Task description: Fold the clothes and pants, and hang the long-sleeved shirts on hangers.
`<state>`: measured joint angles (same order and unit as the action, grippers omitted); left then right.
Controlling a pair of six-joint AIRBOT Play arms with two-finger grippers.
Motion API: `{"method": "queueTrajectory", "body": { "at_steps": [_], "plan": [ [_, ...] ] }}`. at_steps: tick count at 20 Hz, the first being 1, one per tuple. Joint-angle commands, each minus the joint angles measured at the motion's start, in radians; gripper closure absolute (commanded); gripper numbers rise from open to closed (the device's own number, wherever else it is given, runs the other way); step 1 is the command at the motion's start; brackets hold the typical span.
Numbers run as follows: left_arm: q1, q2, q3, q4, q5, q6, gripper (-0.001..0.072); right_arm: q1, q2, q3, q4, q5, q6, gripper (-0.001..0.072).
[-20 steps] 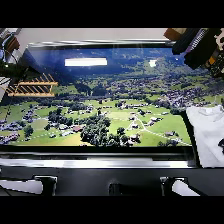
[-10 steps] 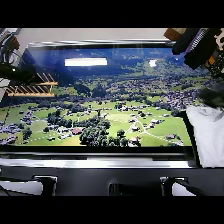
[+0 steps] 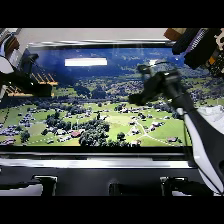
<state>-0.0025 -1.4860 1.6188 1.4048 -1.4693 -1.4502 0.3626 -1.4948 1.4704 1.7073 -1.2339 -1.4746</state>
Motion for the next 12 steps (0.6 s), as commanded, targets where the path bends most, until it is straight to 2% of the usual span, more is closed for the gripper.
{"method": "queueTrajectory", "body": {
  "at_steps": [1, 5, 12],
  "plan": [
    [-0.032, 0.028, -0.092, 0.07, -0.005, -0.038, 0.0691, 0.092, -0.036, 0.002, 0.007, 0.035, -0.013, 0.0658],
    [-0.032, 0.018, -0.093, 0.069, -0.004, -0.045, 0.0691, 0.089, -0.036, 0.002, -0.044, -0.022, -0.011, 0.0658],
    [-0.032, 0.017, -0.093, 0.069, -0.004, -0.045, 0.0691, 0.089, -0.036, 0.003, -0.044, -0.021, -0.011, 0.0658]
  ]
}}
